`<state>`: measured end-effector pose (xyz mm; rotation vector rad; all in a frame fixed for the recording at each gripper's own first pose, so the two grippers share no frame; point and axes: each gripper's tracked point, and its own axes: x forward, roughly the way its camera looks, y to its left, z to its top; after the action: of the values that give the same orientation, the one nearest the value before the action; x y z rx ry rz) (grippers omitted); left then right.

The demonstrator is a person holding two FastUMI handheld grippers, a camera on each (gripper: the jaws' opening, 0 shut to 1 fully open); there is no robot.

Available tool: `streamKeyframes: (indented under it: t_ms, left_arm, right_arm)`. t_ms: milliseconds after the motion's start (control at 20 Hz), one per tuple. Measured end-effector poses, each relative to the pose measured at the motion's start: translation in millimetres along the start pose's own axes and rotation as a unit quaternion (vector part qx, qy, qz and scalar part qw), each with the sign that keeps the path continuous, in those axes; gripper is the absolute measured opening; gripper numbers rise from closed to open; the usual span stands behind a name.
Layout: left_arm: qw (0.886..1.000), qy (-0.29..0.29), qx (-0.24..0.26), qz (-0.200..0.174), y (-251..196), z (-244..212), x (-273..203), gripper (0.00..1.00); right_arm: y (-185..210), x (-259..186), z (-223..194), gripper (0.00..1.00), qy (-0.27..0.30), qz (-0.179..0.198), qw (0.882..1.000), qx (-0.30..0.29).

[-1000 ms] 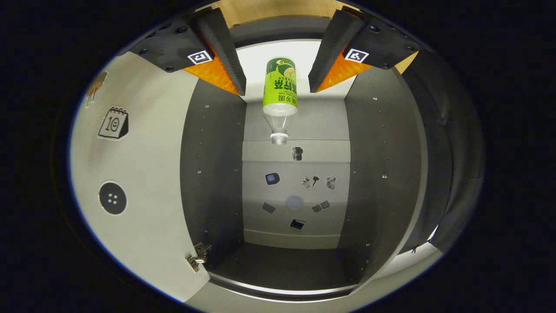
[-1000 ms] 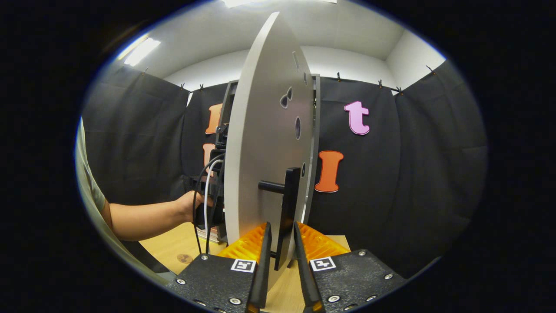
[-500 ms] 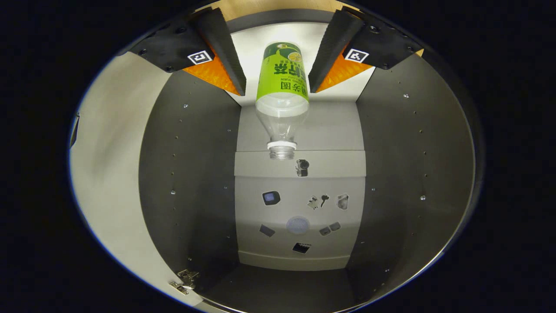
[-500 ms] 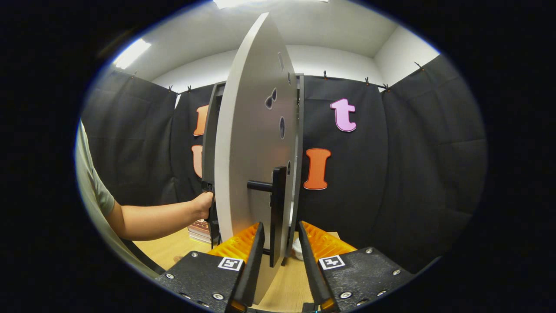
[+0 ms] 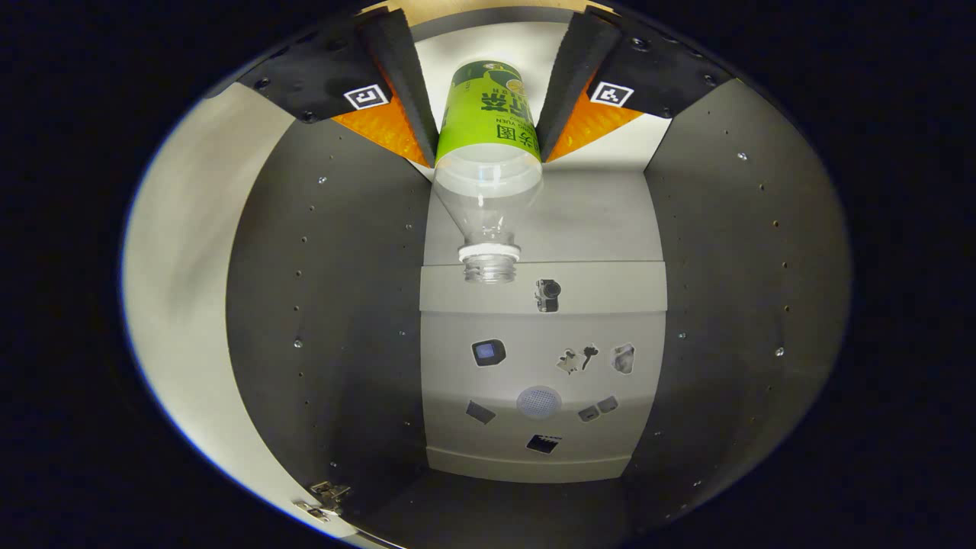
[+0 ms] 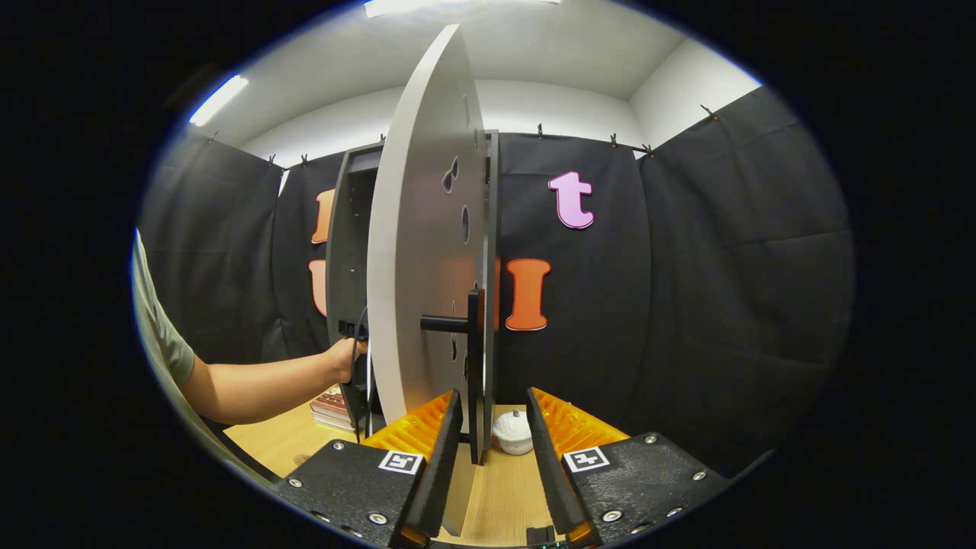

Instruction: Open the cabinet door with the right hand, grasp the bottle in the cabinet with the left hand and place it on the coaster, then close the cabinet door with the right hand.

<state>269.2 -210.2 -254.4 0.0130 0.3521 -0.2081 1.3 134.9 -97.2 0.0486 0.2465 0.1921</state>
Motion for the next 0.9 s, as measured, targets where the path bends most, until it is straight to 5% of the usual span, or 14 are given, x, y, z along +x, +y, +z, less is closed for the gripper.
streamKeyframes:
  t_ms: [150,200,350,400,450,900]
  left_arm:
    - [1.0,-0.006,-0.003,0.007,6,0,-18,0.79]
    - [1.0,-0.009,-0.002,0.009,8,1,-26,0.79]
    - [1.0,-0.013,-0.003,0.02,17,-2,-50,0.81]
    - [1.0,-0.014,-0.003,0.024,20,-4,-58,0.79]
    - [0.999,-0.017,-0.001,0.03,25,-5,-67,0.79]
    - [0.994,-0.034,0.0,0.101,77,-19,-157,0.79]
  right_arm:
    - [3,3,1,0.58,-0.003,0.02,1.0,0.008]
    - [1,4,2,0.48,-0.005,0.024,1.0,0.006]
    - [-1,10,3,0.58,-0.007,0.041,0.999,0.01]
    - [1,11,3,0.48,-0.007,0.048,0.999,0.014]
    - [1,10,3,0.58,-0.007,0.056,0.998,0.016]
    - [11,15,-5,0.53,-0.004,0.125,0.992,0.033]
